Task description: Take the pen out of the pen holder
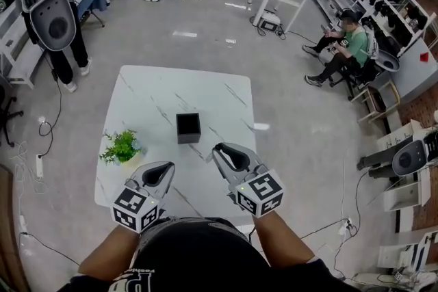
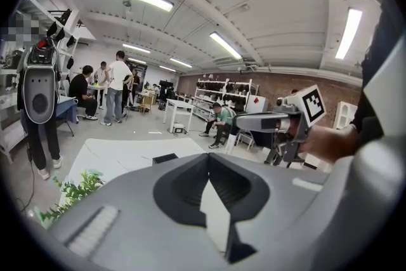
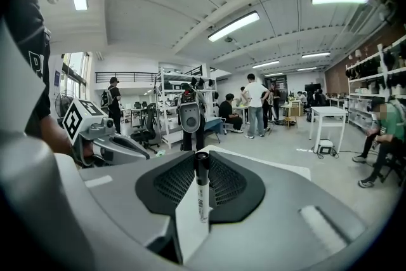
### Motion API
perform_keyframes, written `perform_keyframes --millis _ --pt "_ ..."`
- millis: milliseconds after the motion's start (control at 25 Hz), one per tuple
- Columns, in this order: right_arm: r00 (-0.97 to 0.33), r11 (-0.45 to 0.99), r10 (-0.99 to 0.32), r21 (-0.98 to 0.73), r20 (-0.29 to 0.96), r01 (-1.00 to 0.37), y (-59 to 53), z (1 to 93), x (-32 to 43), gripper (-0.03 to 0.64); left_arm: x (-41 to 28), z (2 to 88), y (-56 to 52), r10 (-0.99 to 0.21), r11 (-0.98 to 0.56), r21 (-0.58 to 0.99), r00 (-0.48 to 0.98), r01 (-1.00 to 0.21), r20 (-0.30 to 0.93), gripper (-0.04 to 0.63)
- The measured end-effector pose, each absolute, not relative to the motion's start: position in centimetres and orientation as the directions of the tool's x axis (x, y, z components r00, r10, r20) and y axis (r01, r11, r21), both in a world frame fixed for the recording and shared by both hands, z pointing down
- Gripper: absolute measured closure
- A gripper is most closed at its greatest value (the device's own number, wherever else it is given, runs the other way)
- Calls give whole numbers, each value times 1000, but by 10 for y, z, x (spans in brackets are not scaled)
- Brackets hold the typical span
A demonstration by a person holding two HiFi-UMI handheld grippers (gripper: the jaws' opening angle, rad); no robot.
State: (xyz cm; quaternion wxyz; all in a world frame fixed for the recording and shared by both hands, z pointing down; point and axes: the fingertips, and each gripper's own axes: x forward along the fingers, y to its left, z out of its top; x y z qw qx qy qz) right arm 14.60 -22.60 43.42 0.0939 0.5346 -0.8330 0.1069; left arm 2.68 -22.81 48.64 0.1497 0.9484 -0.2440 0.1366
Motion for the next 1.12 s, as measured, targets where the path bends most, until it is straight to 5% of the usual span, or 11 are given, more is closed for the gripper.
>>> perform_keyframes --millis 1120 --pt "-411 372 -844 -176 344 -912 -184 483 146 552 32 491 -227 -411 -834 228 842 -502 348 538"
